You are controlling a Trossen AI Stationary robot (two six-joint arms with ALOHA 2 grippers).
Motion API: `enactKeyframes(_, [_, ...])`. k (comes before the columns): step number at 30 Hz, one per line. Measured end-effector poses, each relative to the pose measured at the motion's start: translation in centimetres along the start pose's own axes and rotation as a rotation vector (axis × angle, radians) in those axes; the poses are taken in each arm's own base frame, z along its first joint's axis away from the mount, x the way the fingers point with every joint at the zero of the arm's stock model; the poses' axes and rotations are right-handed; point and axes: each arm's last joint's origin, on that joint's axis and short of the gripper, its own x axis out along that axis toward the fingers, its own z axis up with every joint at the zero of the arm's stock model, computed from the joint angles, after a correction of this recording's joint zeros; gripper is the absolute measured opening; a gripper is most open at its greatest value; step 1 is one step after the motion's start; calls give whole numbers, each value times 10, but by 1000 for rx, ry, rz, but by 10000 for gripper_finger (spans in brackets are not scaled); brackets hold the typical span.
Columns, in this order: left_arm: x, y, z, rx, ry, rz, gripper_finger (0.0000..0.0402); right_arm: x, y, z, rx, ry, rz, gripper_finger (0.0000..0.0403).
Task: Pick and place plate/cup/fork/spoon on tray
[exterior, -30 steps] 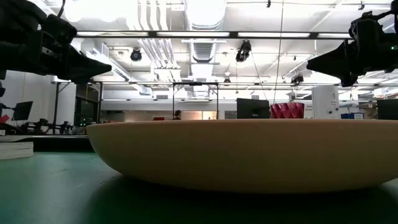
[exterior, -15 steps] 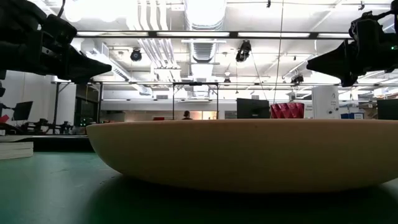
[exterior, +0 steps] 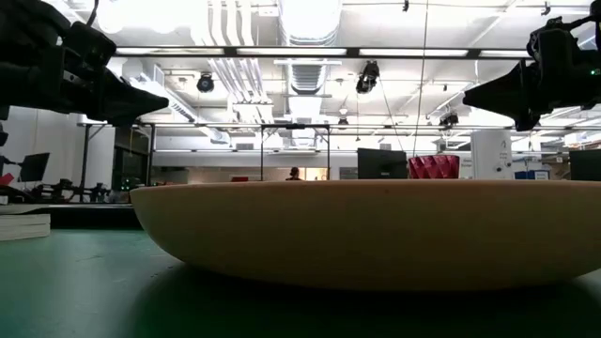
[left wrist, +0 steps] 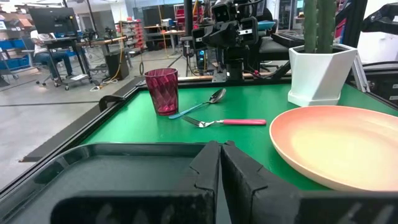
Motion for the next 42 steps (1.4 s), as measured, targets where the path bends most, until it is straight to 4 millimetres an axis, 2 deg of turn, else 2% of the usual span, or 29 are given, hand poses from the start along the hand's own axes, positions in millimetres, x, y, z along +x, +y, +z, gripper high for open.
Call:
enactKeyframes(27, [0,0,0,0,0,0,0,0,0,0,3,0,0,68])
enactKeyframes(29, [0,0,0,0,0,0,0,0,0,0,84,-1,10,68])
enactKeyframes(32, [0,0,0,0,0,0,0,0,3,2,342,6,91,68])
enactKeyframes(34, [0,0,0,0,0,0,0,0,3,4,450,-7,110,68])
enactKeyframes(42, [0,0,0,0,-1,0,0,0,3,6,454,-32,93,68])
